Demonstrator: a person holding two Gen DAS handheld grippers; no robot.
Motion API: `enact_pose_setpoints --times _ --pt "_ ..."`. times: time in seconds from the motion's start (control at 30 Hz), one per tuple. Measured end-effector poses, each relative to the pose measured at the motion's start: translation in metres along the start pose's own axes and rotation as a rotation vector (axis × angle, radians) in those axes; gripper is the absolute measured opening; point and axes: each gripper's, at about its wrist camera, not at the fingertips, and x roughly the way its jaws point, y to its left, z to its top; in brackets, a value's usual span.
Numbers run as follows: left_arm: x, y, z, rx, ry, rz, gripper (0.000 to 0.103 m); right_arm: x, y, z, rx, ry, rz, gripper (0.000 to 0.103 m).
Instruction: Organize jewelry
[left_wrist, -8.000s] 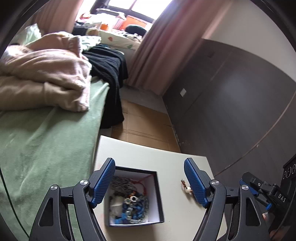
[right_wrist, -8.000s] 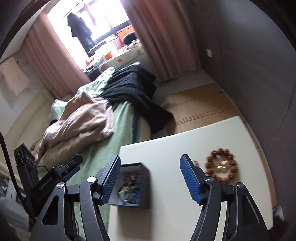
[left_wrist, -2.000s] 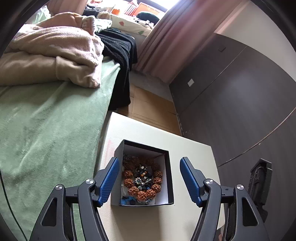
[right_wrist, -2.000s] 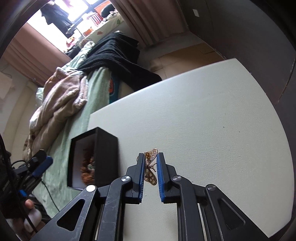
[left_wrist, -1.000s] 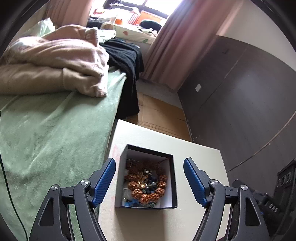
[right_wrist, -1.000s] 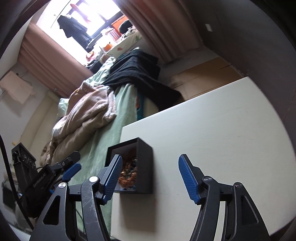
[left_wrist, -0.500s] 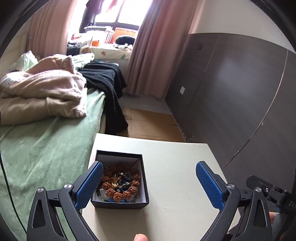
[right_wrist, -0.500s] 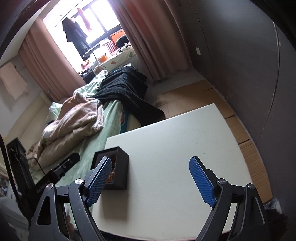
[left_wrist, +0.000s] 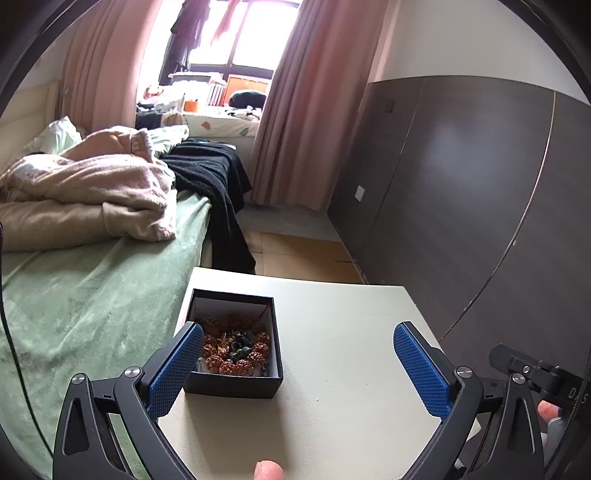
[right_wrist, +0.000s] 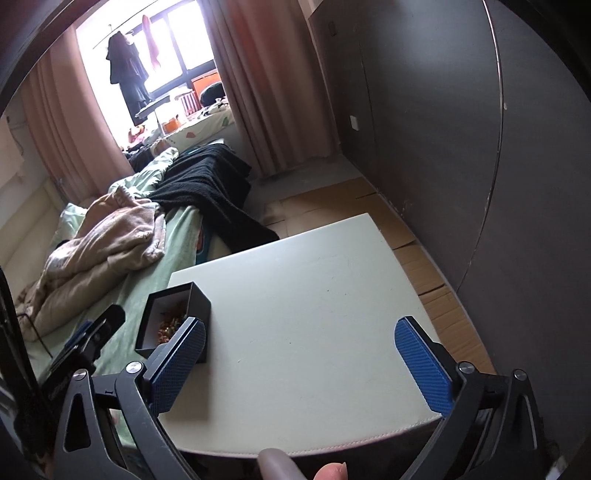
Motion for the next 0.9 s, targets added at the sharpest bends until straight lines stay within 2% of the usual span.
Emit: enact_pose_setpoints --times 0.27,0.47,0.9 --pt "-0.004 -0.012 -0.007 0.051 0.003 -0.024 0.102 0.013 0.003 -0.008 -0.034 0.058 -0.007 0.103" --pt "-0.011 -0.017 -0.008 0.087 -0.008 -0.010 0.102 0.007 0.007 -0.010 -0.066 0.055 0.004 0.103" --pt "-0.014 -0.018 -0.007 0.091 -0.009 0.000 0.102 0.002 0.008 -0.011 -0.087 0.053 0.009 0.103"
